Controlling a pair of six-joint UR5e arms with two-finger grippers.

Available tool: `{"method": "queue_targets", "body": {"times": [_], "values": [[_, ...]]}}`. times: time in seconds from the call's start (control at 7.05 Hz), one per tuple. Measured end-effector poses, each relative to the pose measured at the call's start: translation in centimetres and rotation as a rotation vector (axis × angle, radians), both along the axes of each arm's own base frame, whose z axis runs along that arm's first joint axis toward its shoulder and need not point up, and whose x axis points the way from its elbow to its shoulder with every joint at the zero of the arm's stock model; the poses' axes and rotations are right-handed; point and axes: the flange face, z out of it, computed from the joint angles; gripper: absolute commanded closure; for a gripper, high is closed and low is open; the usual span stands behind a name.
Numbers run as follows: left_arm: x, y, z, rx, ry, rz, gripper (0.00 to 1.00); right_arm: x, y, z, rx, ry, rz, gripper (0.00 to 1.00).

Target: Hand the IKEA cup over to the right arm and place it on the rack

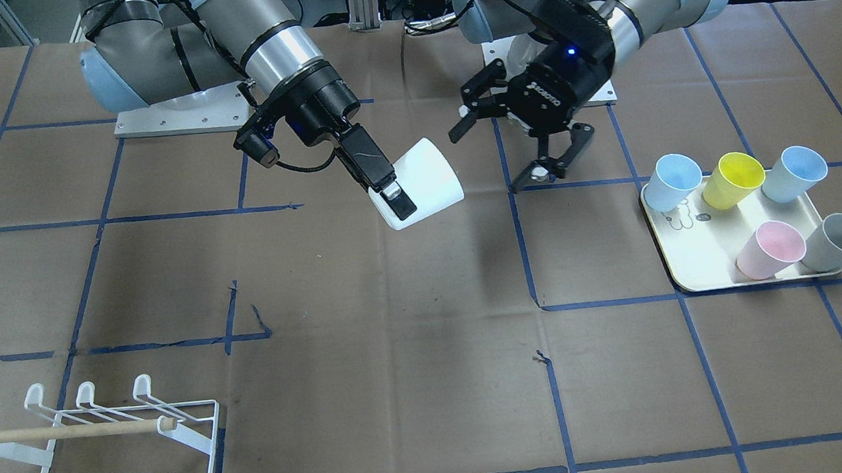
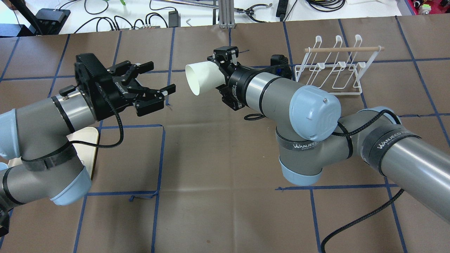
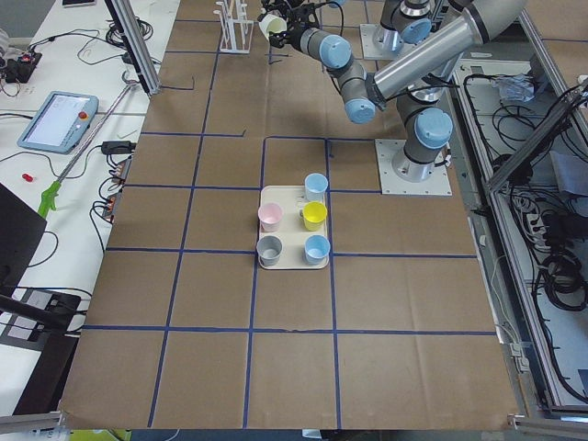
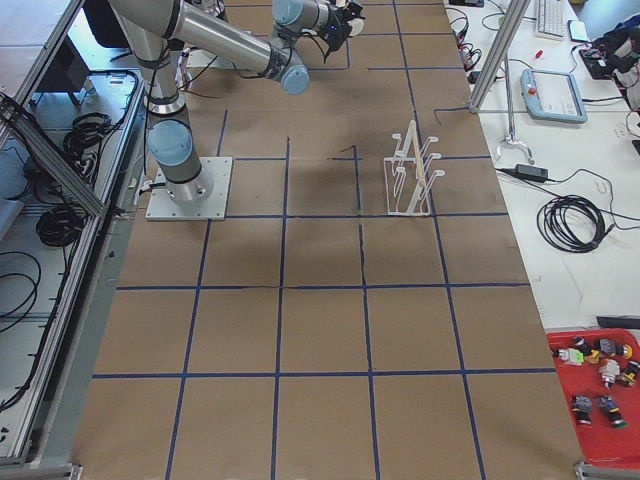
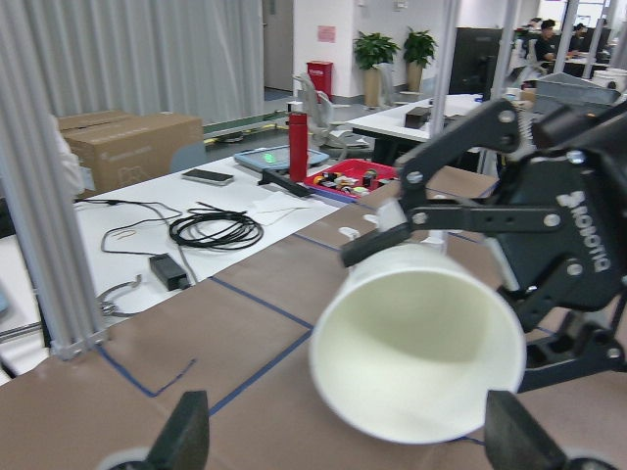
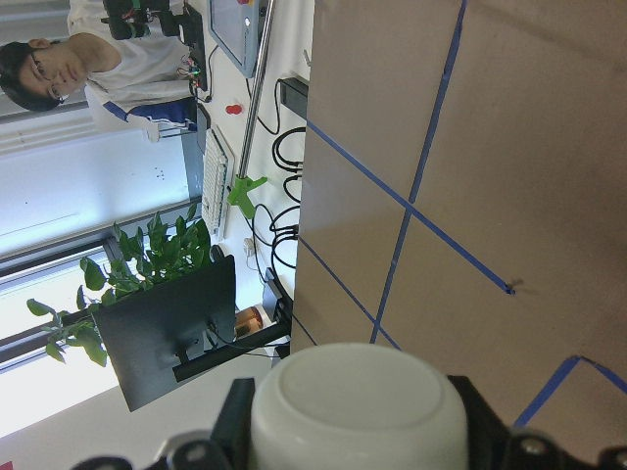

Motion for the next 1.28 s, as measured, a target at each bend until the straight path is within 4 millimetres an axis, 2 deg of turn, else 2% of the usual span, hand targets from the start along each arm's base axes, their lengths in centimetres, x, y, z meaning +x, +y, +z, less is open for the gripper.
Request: {"method": "queue_targets", "body": {"times": [0.14, 0.28, 0.43, 0.71, 0.85, 0.99, 1.28], "values": [[1.9, -0.6, 0.0, 0.014, -0.017, 0.061, 0.01, -0.2, -0.3, 0.0, -0.016, 0.018, 0.005, 0.89], [3.3, -1.6, 0.2, 0.036, -0.059, 0.128, 0.01, -1.0, -1.0, 0.1, -0.061, 0.073, 0.021, 0.91], [4.4, -2.9, 0.7, 0.062, -0.110, 0.193, 0.01, -2.9, -2.2, 0.2, -0.116, 0.143, 0.028, 0.91], [6.1, -5.0, 1.5, 0.146, -0.187, 0.289, 0.01, -9.0, -5.4, 0.7, -0.236, 0.316, 0.018, 0.91], [6.3, -5.9, 1.9, 0.199, -0.233, 0.330, 0.01, -11.8, -6.6, 0.8, -0.295, 0.426, 0.028, 0.92], [5.4, -6.9, 2.6, 0.270, -0.286, 0.382, 0.01, -14.5, -7.6, 0.8, -0.343, 0.538, 0.041, 0.92], [2.1, -8.3, 4.3, 0.437, -0.379, 0.514, 0.01, -18.4, -9.8, 1.8, -0.443, 0.767, 0.074, 0.92]]}}
